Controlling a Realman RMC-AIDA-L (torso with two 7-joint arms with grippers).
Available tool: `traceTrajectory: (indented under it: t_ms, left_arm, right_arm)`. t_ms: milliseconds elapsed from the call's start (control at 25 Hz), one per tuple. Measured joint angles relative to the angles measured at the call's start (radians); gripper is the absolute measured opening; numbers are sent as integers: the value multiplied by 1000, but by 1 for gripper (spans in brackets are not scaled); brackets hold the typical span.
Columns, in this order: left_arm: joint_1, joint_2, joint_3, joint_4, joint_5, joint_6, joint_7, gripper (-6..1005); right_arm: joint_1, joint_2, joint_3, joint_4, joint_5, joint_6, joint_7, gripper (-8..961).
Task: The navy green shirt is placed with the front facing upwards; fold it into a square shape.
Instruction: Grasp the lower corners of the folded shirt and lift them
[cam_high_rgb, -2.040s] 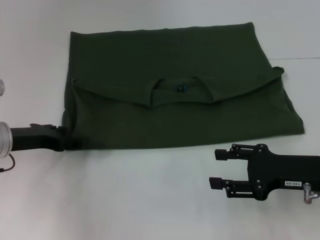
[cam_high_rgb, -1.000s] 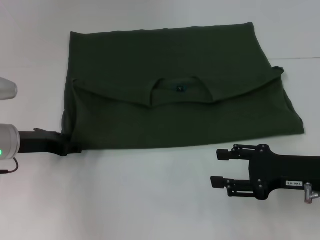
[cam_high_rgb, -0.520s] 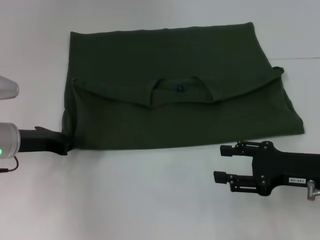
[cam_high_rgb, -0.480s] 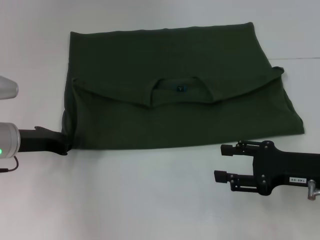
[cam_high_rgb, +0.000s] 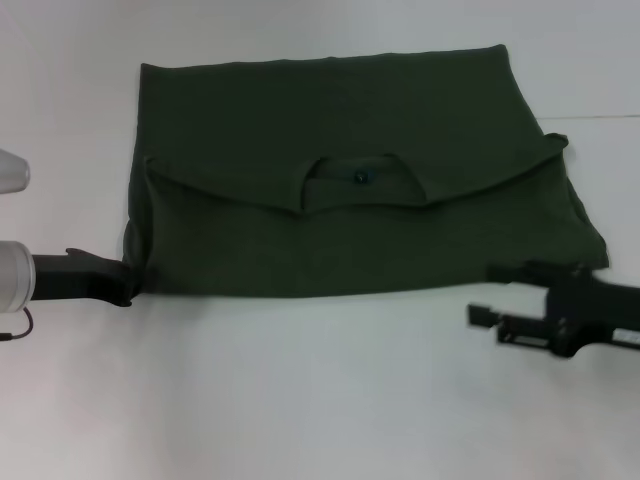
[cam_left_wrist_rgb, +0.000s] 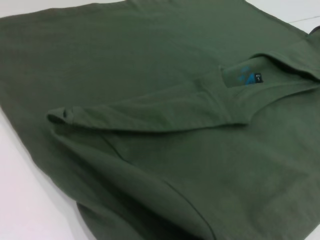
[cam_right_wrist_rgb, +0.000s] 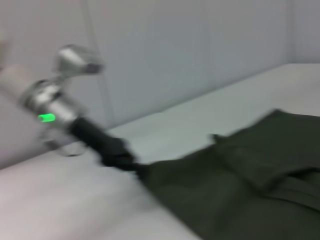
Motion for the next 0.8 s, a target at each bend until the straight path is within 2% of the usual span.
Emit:
traceTrajectory:
  t_ms: [200,400,560,800]
  left_arm:
    - [1,0,0,6,-2,4,0,4]
    - [2,0,-1,12,-22,13,5,4]
    - [5,0,-2,28,-53,50,24,4]
    - [12,-4,-2,49,-83,77,34,4]
  right_arm:
    - [-27,-10,107,0,0,121,63,740]
    - [-41,-5,191,0,0,255,128,740]
    - [-43,5,207,3,0,384,173,740]
    - [-35,12,198,19,-1,466,179,741]
